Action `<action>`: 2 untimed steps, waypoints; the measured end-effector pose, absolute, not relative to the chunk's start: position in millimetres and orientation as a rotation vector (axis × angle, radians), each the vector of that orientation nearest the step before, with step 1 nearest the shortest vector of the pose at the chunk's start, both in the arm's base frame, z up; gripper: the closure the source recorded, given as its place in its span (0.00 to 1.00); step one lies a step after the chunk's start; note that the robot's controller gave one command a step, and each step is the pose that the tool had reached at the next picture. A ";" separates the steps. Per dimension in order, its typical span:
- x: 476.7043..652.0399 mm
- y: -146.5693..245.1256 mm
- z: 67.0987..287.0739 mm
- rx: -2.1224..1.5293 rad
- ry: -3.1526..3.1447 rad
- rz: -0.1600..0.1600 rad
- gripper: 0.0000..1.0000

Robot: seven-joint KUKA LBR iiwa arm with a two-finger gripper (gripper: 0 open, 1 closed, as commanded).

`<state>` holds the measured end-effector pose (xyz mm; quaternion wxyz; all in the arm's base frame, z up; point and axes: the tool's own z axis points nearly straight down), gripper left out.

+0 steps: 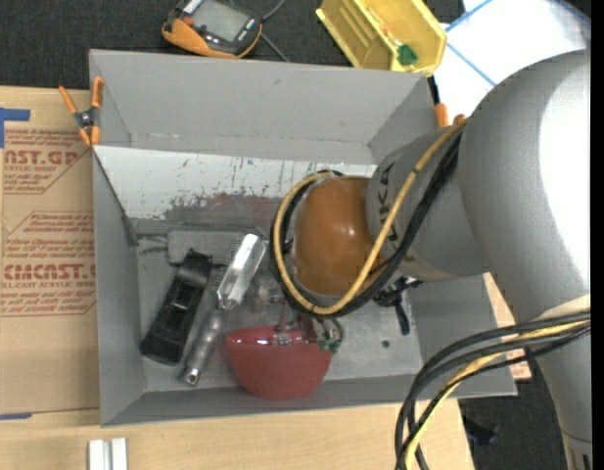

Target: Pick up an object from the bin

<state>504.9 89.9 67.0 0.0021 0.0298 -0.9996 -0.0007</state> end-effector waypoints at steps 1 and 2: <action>499.8 95.4 104.3 0.194 -3.151 -0.005 0.00; 484.2 145.8 101.2 0.634 -3.085 0.001 0.00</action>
Offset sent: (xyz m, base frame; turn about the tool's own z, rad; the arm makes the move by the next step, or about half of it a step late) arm -0.0233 0.0570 0.0330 -0.3479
